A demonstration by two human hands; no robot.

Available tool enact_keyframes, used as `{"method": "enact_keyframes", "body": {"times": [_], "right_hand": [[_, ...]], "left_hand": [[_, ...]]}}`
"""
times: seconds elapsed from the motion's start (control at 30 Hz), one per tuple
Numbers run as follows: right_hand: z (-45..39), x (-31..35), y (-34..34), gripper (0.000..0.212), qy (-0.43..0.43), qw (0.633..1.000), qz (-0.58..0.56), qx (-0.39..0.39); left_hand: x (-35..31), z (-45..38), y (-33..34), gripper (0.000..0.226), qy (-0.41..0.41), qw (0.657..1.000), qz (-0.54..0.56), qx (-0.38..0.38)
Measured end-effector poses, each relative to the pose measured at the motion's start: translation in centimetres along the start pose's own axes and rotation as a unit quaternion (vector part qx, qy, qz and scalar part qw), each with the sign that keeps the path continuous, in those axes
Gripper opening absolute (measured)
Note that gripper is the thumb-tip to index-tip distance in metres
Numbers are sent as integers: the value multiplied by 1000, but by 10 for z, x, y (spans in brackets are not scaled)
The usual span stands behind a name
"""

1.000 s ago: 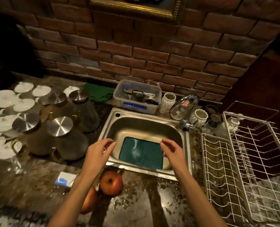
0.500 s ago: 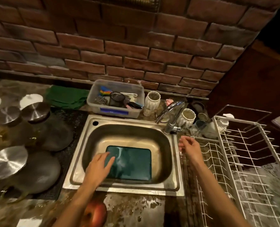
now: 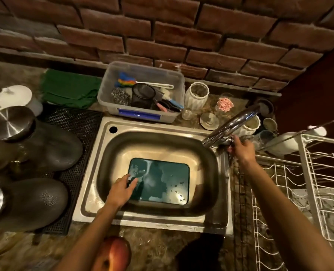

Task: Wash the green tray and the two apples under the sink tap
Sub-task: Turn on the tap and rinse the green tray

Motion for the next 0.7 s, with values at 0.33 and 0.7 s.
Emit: {"method": "enact_keyframes", "body": {"times": [0.33,0.7], "right_hand": [[-22,-15,-1,33,-1,995,83,-51],[-25,-20,0,26,-12,997,44,-59]], "left_hand": [[14,2,8,50,-31,999,29,-3],[14,-1,10,41,-50,998,33,-2]]}}
Point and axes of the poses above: each hand's wrist, its own z-axis away from the middle knuckle, its own y-axis out of the palm, x = y × z, the point moved 5 cm from there along -z, towards the middle knuckle, and after that the axes turned 9 degrees about z, right-handed, at the moved point
